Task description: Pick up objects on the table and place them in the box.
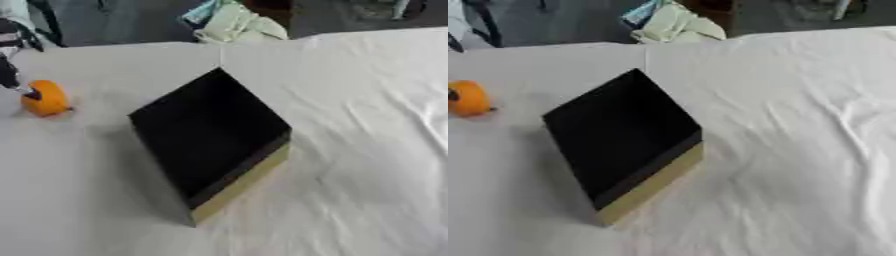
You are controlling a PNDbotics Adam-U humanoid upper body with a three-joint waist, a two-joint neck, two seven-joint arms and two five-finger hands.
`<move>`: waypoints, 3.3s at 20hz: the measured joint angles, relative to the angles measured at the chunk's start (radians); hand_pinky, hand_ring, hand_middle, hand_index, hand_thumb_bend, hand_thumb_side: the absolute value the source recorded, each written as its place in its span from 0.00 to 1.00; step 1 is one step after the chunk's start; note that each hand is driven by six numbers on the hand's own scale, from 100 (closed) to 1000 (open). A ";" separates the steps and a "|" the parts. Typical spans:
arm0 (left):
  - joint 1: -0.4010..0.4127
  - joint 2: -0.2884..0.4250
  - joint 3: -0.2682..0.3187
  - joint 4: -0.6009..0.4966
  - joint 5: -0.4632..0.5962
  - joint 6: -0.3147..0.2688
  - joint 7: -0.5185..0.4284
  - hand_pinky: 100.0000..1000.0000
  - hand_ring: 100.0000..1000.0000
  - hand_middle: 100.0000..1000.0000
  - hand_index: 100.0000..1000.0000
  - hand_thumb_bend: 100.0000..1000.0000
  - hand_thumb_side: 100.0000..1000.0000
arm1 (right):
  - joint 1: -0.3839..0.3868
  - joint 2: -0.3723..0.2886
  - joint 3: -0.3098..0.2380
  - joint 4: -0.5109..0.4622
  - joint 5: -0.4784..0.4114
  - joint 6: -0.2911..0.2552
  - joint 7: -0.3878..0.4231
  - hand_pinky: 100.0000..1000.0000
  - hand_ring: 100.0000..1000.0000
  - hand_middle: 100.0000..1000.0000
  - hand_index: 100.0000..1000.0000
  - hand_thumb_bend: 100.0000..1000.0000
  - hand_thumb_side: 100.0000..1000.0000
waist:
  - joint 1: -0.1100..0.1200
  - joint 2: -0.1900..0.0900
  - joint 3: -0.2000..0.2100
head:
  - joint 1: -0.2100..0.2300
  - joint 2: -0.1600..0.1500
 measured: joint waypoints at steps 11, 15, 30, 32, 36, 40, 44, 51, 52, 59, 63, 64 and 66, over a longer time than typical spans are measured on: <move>-0.001 0.000 0.008 -0.018 -0.022 -0.009 0.011 0.84 0.87 0.84 0.87 0.82 0.19 | 0.000 0.000 0.000 0.004 0.000 -0.001 0.001 0.65 0.51 0.54 0.80 0.00 0.83 | 0.000 0.008 -0.001 | 0.011 0.013; -0.001 -0.001 0.008 -0.005 -0.042 -0.006 0.014 0.84 0.87 0.85 0.88 0.83 0.17 | 0.000 0.000 0.000 0.006 0.000 -0.002 0.002 0.65 0.51 0.54 0.80 0.00 0.84 | 0.001 0.016 -0.003 | 0.016 0.013; -0.001 -0.021 -0.001 0.046 -0.147 0.047 0.106 0.82 0.86 0.84 0.86 0.76 0.00 | -0.009 -0.001 -0.006 0.012 -0.004 -0.005 0.004 0.65 0.51 0.54 0.80 0.00 0.85 | -0.001 0.052 -0.010 | 0.032 0.002; 0.000 -0.027 -0.001 0.054 -0.164 0.054 0.117 0.82 0.86 0.84 0.86 0.76 0.00 | -0.009 -0.001 -0.006 0.012 -0.004 -0.005 0.004 0.65 0.51 0.54 0.80 0.00 0.85 | -0.002 0.056 -0.011 | 0.032 -0.001; 0.000 -0.031 -0.001 0.064 -0.194 0.073 0.138 0.82 0.86 0.84 0.86 0.71 0.00 | -0.009 -0.001 -0.006 0.012 -0.004 -0.005 0.005 0.65 0.51 0.54 0.80 0.00 0.85 | -0.004 0.061 -0.013 | 0.036 -0.007; 0.000 -0.035 0.000 0.076 -0.210 0.087 0.152 0.81 0.85 0.84 0.86 0.68 0.00 | -0.009 -0.001 -0.006 0.013 -0.006 -0.007 0.006 0.65 0.51 0.54 0.80 0.00 0.85 | -0.004 0.062 -0.013 | 0.036 -0.011; 0.001 -0.035 0.004 0.090 -0.215 0.100 0.155 0.80 0.85 0.83 0.85 0.67 0.00 | -0.009 -0.001 -0.006 0.015 -0.009 -0.009 0.009 0.65 0.51 0.54 0.80 0.00 0.85 | -0.004 0.065 -0.014 | 0.037 -0.015; 0.006 -0.035 0.009 0.111 -0.205 0.103 0.144 0.50 0.64 0.62 0.70 0.62 0.00 | -0.010 -0.001 -0.006 0.018 -0.011 -0.013 0.013 0.65 0.51 0.54 0.80 0.00 0.85 | -0.005 0.067 -0.011 | 0.037 -0.015; 0.007 -0.035 0.009 0.111 -0.201 0.099 0.141 0.43 0.59 0.58 0.66 0.60 0.00 | -0.010 -0.001 -0.006 0.018 -0.012 -0.013 0.013 0.65 0.51 0.54 0.80 0.00 0.85 | -0.005 0.067 -0.011 | 0.037 -0.015; 0.026 -0.033 0.006 0.103 -0.167 0.090 0.134 0.17 0.44 0.44 0.53 0.50 0.00 | -0.010 -0.001 -0.006 0.018 -0.012 -0.011 0.015 0.65 0.51 0.54 0.80 0.00 0.85 | -0.005 0.065 -0.010 | 0.039 -0.015; 0.039 -0.029 -0.001 0.089 -0.153 0.091 0.157 0.10 0.41 0.41 0.48 0.53 0.00 | -0.010 -0.001 -0.006 0.018 -0.012 -0.010 0.017 0.65 0.51 0.54 0.80 0.00 0.85 | -0.004 0.062 -0.010 | 0.040 -0.015; 0.043 -0.029 -0.001 0.085 -0.150 0.092 0.165 0.09 0.40 0.40 0.48 0.56 0.00 | -0.010 0.000 -0.006 0.018 -0.013 -0.009 0.017 0.65 0.51 0.54 0.80 0.00 0.85 | -0.004 0.061 -0.010 | 0.040 -0.015; 0.047 -0.027 -0.004 0.077 -0.146 0.100 0.182 0.08 0.40 0.41 0.49 0.61 0.00 | -0.009 0.000 -0.006 0.018 -0.013 -0.009 0.018 0.65 0.51 0.54 0.80 0.00 0.85 | -0.004 0.060 -0.010 | 0.040 -0.015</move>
